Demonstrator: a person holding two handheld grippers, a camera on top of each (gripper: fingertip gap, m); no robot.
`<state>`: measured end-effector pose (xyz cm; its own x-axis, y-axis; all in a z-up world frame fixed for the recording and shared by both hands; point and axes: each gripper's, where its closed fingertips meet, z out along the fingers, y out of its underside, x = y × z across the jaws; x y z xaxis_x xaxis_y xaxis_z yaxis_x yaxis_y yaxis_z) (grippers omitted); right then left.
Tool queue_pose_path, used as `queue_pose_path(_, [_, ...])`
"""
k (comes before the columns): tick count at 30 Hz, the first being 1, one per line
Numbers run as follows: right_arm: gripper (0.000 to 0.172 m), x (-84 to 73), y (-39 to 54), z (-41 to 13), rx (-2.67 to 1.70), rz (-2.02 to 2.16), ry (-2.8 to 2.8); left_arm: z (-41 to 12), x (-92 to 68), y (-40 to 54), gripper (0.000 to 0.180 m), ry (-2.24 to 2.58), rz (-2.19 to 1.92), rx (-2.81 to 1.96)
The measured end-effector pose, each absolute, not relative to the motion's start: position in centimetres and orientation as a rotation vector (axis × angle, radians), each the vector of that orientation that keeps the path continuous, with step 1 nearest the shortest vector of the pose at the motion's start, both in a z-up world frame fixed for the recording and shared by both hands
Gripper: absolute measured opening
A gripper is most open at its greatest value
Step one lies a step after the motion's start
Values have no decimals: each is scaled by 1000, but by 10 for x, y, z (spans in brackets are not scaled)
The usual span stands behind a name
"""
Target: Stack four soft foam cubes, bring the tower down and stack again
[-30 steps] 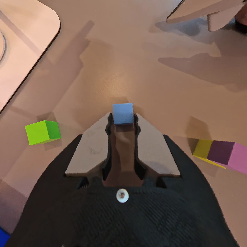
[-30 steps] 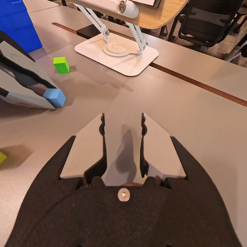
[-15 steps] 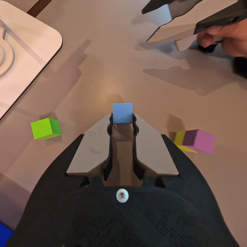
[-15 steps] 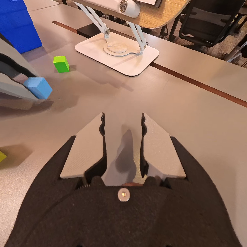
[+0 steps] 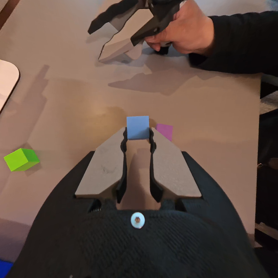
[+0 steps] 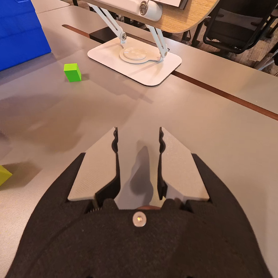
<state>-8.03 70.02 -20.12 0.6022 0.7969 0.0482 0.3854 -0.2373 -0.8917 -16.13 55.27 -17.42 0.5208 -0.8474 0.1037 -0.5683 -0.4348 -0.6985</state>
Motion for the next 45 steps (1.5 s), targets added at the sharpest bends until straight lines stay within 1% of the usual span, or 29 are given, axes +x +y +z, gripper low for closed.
queue_pose_path(12, [52, -81, 701, -202, -1849, 523, -959, -179, -147, 538, 26, 1248, -520, -2166])
queue_pose_path(29, [52, -80, 701, -202, -1848, 519, -959, -181, -143, 524, 26, 1274, -576, -2149])
queue_pose_path(45, [52, -83, 698, -203, -1845, 515, -971, -187, -140, 521, 26, 1350, -472, -2158])
